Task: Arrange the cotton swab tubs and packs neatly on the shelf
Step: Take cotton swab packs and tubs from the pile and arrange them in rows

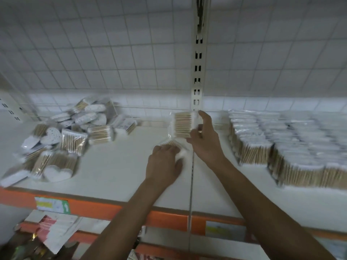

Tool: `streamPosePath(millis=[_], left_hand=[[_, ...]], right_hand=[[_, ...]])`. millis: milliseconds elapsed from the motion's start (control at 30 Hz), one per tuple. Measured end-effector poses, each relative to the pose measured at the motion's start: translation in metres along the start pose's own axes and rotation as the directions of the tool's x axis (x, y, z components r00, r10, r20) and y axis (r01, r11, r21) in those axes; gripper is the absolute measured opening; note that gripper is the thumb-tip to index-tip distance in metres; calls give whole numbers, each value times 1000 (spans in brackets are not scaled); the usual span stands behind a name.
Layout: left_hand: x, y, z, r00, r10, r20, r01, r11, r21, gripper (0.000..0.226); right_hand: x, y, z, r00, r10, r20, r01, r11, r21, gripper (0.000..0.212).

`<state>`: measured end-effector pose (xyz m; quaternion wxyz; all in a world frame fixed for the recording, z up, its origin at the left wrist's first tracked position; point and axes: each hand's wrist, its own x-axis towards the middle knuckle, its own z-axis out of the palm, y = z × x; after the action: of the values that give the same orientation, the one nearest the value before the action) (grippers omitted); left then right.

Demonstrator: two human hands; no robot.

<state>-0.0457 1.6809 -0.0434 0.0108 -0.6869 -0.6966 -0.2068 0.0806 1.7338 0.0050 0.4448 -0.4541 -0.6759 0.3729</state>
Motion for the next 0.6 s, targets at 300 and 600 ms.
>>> streamPosePath(millis=[300,600], left_hand=[[2,78,-18,973,-224,61,183,576,-797,15],[11,93,5,968,-250,-15,148,616,-774,28]], right_hand=[[-38,21,-49,991,18,-134,20,961,275,45],[-50,23,-88,966,-192,-172,151,962,-226,38]])
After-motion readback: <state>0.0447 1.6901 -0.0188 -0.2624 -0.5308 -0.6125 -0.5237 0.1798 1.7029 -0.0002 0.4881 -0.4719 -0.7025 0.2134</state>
